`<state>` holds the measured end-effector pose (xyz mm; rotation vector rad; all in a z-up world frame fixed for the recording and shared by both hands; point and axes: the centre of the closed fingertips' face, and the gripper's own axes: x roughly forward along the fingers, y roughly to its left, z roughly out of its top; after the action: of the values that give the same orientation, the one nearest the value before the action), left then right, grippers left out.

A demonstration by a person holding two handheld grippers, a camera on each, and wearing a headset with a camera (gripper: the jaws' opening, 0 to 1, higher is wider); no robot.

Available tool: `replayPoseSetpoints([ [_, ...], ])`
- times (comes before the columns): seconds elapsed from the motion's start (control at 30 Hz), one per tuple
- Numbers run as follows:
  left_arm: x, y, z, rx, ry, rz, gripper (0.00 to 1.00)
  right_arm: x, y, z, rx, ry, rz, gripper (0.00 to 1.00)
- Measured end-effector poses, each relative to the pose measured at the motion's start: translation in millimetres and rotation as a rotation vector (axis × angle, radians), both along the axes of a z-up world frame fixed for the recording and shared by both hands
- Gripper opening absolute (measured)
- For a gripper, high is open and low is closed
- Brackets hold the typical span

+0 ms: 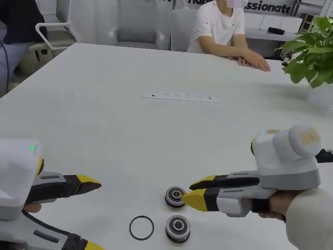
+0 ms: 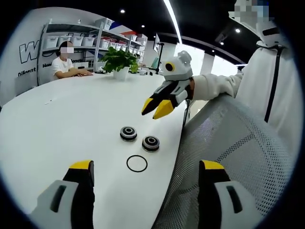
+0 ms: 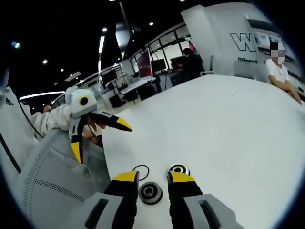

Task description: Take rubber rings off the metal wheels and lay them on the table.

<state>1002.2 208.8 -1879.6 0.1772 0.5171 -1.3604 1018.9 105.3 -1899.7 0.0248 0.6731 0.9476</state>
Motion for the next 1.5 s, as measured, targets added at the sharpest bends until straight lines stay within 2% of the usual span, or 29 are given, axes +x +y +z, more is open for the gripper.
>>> replayPoseSetpoints([
  [0.1,2.3,-5.5,12.2,-0.039,-0.020,0.008,0.88,-7.7,-1.9,-14.3,-0.058,0.017,0.039,0.25],
  [0.13,3.0,-7.6,16.1,-0.050,-0.023,0.012,0.88,-8.6,-2.1,-16.7,-0.069,0.019,0.045,0.26],
  [0.2,3.4,-15.6,30.7,-0.103,-0.039,0.012,0.89,-10.0,-1.4,-19.9,-0.081,0.023,0.056,0.26],
  [0.27,2.3,-21.2,40.9,-0.129,-0.057,0.005,0.89,-11.6,-0.5,-22.3,-0.089,0.027,0.068,0.28],
  [0.5,0.3,-37.6,54.8,-0.136,-0.112,-0.035,0.88,-20.2,0.7,-35.0,-0.147,0.045,0.119,0.31],
  [0.6,2.4,-48.0,60.7,-0.146,-0.137,-0.052,0.88,-22.8,1.6,-38.6,-0.159,0.047,0.136,0.30],
  [0.73,7.3,-66.3,63.4,-0.133,-0.181,-0.100,0.86,-25.2,0.8,-43.3,-0.181,0.054,0.151,0.31],
  [0.9,15.1,-83.6,55.2,-0.077,-0.226,-0.147,0.79,-28.6,1.9,-49.0,-0.199,0.061,0.173,0.30],
  [1.0,15.9,-91.1,50.3,-0.066,-0.235,-0.165,0.77,-30.0,2.2,-52.1,-0.210,0.064,0.184,0.30],
  [1.1,17.4,-97.1,36.9,-0.033,-0.262,-0.179,0.68,-30.1,1.6,-55.0,-0.225,0.062,0.190,0.30],
  [1.17,17.3,-99.6,25.2,-0.010,-0.274,-0.183,0.67,-29.8,1.5,-56.6,-0.226,0.063,0.191,0.30],
  [1.37,12.5,-103.9,-0.8,0.012,-0.266,-0.187,0.60,-28.9,1.0,-58.7,-0.233,0.061,0.189,0.30],
  [1.43,7.6,-103.8,-12.0,0.041,-0.259,-0.208,0.57,-28.7,1.2,-59.0,-0.233,0.061,0.189,0.30],
  [1.5,4.8,-103.8,-22.0,0.065,-0.269,-0.227,0.54,-28.7,0.9,-59.6,-0.236,0.061,0.190,0.30],
])
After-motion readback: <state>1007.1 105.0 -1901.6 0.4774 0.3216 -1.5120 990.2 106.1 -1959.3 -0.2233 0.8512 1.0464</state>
